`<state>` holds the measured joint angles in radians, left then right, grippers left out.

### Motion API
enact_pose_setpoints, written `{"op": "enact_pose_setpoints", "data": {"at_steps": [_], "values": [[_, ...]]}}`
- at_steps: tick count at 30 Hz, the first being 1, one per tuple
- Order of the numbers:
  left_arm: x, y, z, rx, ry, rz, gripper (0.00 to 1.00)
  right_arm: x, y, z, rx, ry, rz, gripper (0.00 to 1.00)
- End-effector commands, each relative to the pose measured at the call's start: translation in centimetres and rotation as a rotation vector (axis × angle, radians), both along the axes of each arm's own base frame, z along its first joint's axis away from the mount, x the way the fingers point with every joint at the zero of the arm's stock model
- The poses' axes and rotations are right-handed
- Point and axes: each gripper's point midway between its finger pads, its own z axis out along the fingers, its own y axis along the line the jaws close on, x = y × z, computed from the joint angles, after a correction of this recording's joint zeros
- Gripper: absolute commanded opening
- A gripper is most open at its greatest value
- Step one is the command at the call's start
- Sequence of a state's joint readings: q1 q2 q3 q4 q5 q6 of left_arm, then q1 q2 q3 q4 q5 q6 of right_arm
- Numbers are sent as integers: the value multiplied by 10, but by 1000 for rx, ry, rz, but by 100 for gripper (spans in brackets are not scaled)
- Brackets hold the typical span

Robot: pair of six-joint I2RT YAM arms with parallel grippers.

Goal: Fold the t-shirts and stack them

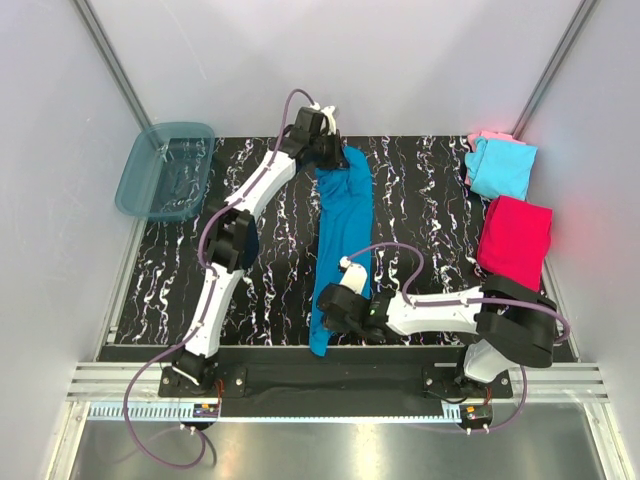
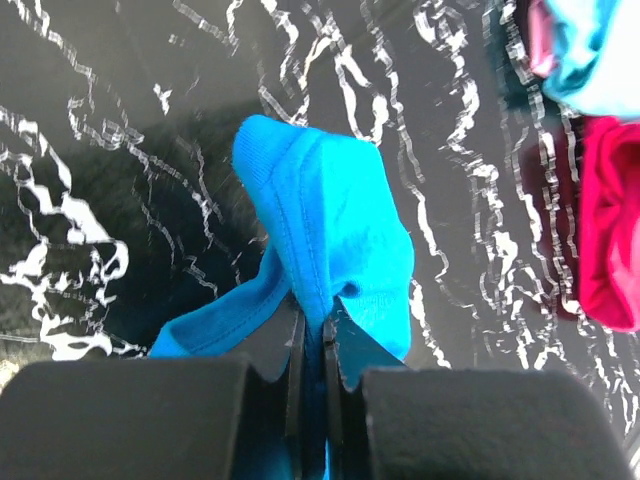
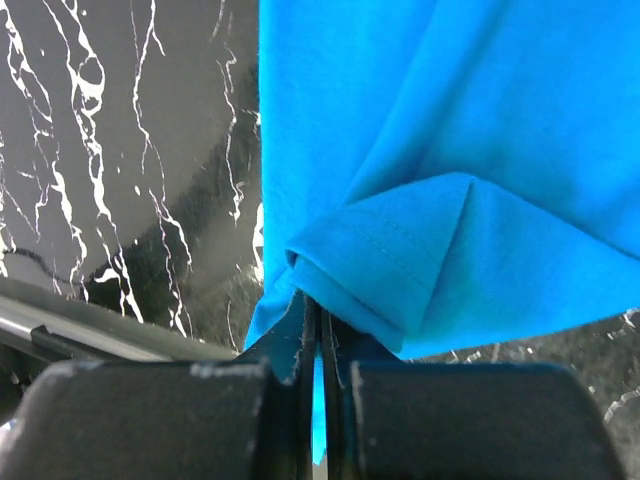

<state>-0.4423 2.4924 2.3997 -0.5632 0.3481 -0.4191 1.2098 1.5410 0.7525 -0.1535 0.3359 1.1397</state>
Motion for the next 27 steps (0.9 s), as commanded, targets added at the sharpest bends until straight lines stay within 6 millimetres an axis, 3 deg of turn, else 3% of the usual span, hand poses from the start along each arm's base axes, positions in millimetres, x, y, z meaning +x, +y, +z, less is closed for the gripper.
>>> {"op": "enact_pose_setpoints", "data": {"at_steps": [1,3,4,5,10,14,15,17,18,20,21,22,24,25,27], "values": [[13,-8,32,-69,-98,-37,2,11,12,4,-6,-60,3,0],[10,-5,25,-53,-88,-39,8,10,12,0,-12,-56,3,0],[8,-2,31,-44,-100,-32,13,10,11,-2,-14,-55,2,0],[5,3,19,-15,-86,-30,31,11,10,-1,-15,-58,-5,0],[-1,27,27,77,-128,19,64,13,2,-1,-25,-77,-18,39],[-5,40,55,101,-179,59,67,14,-6,7,-36,-99,-30,44],[-8,45,78,101,-218,77,67,18,-10,12,-43,-124,-47,44],[-14,53,97,112,-251,83,67,20,-18,31,-36,-160,-54,44],[-19,61,123,113,-295,106,67,24,-21,40,-32,-191,-65,44],[-30,72,144,133,-322,120,67,28,-30,68,-29,-245,-63,45],[-38,82,172,126,-368,143,67,33,-35,80,-39,-282,-80,45],[-45,88,183,127,-383,154,67,36,-40,97,-31,-317,-75,45],[-58,98,188,133,-380,169,67,39,-46,116,-40,-350,-77,53],[-68,106,206,125,-410,186,67,38,-46,126,-20,-361,-66,54],[-81,110,198,135,-388,182,67,34,-42,134,2,-347,-45,56]]}}
